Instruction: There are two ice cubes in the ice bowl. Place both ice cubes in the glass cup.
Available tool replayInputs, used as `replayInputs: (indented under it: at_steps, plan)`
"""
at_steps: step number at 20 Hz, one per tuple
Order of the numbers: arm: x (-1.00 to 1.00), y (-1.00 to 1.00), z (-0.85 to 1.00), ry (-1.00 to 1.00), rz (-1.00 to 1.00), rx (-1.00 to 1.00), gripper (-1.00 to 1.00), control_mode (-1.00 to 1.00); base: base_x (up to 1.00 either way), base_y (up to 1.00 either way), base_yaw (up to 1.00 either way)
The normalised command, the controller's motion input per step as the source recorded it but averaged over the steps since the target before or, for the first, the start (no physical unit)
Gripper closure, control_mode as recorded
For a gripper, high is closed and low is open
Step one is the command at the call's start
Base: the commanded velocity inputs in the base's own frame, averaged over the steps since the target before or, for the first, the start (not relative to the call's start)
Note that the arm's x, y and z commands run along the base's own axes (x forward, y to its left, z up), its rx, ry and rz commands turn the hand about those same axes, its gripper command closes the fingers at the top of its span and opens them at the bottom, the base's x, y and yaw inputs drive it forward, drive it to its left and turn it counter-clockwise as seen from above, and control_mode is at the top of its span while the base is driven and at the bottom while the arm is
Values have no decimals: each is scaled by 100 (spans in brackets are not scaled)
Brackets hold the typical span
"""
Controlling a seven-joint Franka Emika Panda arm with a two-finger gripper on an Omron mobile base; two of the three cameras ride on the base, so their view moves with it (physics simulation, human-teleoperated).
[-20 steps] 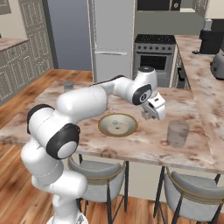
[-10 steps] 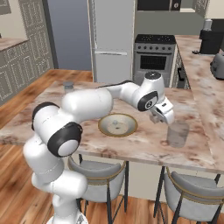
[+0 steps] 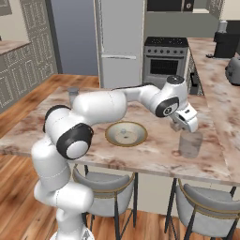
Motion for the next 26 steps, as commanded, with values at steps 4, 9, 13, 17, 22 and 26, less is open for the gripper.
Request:
replayInputs:
  at_steps: [4,9,13,17,22,26]
  plan:
    - [5,-36,0,0,0,0,100,-100,0,0,0]
    - [0,-35,0,0,0,7,100,-100,0,0,0]
    - [0,-14,0,0,0,10,100,-100,0,0,0]
    - [0,-3,0,0,0,5,100,-100,0,0,0]
    - [2,-21,0,0,0,1,100,-100,0,0,0]
    - [6,-17,-6,0,0,0,100,-100,0,0,0]
